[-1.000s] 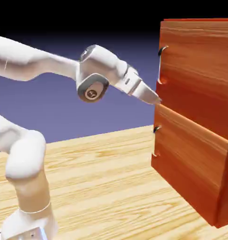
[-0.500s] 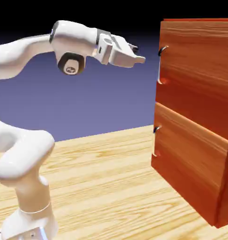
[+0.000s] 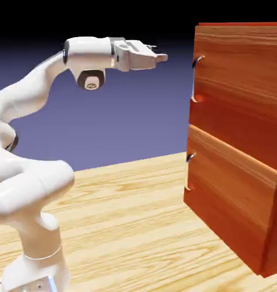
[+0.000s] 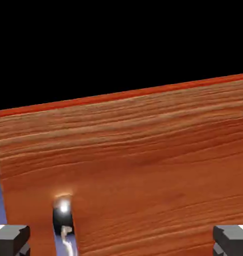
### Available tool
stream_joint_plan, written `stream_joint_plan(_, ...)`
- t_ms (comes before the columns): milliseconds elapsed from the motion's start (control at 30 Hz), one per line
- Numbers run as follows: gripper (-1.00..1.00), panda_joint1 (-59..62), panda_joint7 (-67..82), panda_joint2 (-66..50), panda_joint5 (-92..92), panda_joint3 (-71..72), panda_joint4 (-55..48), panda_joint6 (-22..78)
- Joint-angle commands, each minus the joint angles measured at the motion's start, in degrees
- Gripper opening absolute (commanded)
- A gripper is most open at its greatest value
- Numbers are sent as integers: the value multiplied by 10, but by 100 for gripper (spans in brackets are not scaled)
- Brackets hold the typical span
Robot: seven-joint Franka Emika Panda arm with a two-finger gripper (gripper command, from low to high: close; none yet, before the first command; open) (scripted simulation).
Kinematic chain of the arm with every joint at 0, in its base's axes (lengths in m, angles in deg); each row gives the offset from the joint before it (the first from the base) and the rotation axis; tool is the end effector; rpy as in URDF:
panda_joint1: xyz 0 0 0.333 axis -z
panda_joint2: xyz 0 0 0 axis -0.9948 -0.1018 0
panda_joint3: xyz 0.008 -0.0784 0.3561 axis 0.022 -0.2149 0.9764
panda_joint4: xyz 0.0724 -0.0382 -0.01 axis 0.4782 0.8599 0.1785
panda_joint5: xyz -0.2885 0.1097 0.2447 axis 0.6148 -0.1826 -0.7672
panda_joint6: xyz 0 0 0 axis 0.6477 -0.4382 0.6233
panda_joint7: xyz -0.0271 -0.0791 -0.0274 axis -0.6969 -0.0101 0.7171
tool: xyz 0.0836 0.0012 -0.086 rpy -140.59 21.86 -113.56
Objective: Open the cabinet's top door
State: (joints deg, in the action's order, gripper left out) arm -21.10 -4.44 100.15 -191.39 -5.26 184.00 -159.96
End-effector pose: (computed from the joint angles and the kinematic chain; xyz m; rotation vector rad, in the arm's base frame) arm 0.3335 0.1781 0.6583 -1.6601 0.9256 -1.7417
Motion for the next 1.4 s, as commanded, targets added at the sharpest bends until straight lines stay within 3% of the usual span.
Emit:
stream_joint_plan(0, 0, 15, 8, 13, -25, 12, -5, 6)
stream_joint_plan(300, 0, 153, 78, 132, -250, 121, -55, 63)
stream_joint_plan(500, 0, 236, 73, 125, -284, 129, -134, 62)
stream_joint_plan(533, -100, 236, 73, 125, -284, 129, -134, 62)
stream_joint_plan(1033, -100, 82, 271, 133, -356, 28, 151, 354)
stream_joint_plan(1367, -100, 116, 332, 132, -316, -91, 268, 603)
